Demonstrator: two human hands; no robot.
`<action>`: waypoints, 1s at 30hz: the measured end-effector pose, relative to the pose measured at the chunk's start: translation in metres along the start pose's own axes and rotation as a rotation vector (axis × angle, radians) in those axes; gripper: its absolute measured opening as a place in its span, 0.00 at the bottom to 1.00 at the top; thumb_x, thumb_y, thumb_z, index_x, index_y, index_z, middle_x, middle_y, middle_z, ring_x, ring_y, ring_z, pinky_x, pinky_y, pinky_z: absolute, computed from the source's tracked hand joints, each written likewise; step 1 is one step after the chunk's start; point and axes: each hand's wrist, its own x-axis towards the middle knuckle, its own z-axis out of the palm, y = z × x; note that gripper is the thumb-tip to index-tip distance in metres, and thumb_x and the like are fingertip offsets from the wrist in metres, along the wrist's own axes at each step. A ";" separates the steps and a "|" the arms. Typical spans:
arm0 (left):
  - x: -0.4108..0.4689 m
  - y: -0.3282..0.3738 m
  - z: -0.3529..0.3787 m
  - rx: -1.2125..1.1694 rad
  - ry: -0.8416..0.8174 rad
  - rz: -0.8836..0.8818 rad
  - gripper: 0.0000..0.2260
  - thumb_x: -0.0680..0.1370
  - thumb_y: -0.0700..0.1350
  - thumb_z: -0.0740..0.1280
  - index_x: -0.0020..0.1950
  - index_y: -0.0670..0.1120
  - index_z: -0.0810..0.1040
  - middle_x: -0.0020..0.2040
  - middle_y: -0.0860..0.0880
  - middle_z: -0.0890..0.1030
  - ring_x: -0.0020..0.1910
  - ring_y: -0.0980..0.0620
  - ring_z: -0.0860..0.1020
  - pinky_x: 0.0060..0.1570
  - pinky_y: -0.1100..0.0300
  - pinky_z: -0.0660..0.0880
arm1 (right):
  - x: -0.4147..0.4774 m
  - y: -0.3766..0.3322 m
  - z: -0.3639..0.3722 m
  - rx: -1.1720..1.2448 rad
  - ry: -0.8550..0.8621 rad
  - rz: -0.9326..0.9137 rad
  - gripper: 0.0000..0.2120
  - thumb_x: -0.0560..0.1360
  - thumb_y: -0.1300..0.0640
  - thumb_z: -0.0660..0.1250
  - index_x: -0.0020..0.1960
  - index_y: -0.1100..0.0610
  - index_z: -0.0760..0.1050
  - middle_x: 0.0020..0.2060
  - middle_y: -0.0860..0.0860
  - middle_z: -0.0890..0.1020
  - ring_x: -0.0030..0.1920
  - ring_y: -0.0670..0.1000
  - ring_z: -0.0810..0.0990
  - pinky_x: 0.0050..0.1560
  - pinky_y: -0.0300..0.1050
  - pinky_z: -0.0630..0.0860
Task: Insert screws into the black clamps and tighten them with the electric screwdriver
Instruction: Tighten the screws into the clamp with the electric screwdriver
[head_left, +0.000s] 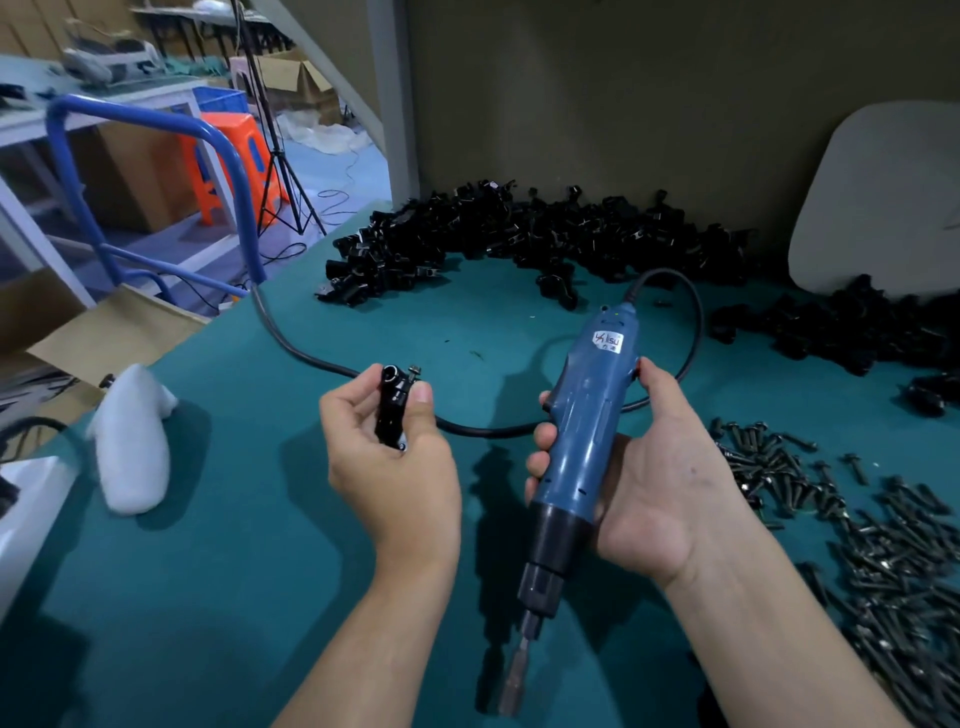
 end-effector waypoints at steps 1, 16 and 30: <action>0.000 0.001 0.000 0.002 -0.002 0.003 0.15 0.79 0.36 0.72 0.54 0.56 0.75 0.52 0.50 0.82 0.54 0.46 0.85 0.61 0.45 0.80 | 0.000 0.000 -0.001 -0.004 0.000 -0.005 0.35 0.71 0.26 0.65 0.55 0.58 0.80 0.38 0.56 0.80 0.33 0.56 0.77 0.42 0.49 0.80; 0.000 0.000 0.000 -0.001 -0.013 0.002 0.14 0.78 0.38 0.72 0.54 0.57 0.75 0.52 0.51 0.82 0.53 0.47 0.85 0.61 0.43 0.80 | -0.003 -0.004 -0.005 0.008 -0.059 -0.021 0.50 0.68 0.19 0.58 0.61 0.64 0.83 0.36 0.53 0.78 0.33 0.53 0.76 0.40 0.47 0.78; -0.001 -0.001 0.000 0.014 -0.051 0.012 0.15 0.79 0.37 0.72 0.53 0.57 0.75 0.52 0.51 0.82 0.51 0.53 0.85 0.59 0.48 0.81 | -0.007 -0.004 -0.001 -0.001 -0.066 -0.065 0.45 0.70 0.22 0.62 0.63 0.62 0.79 0.38 0.54 0.78 0.32 0.53 0.76 0.38 0.47 0.78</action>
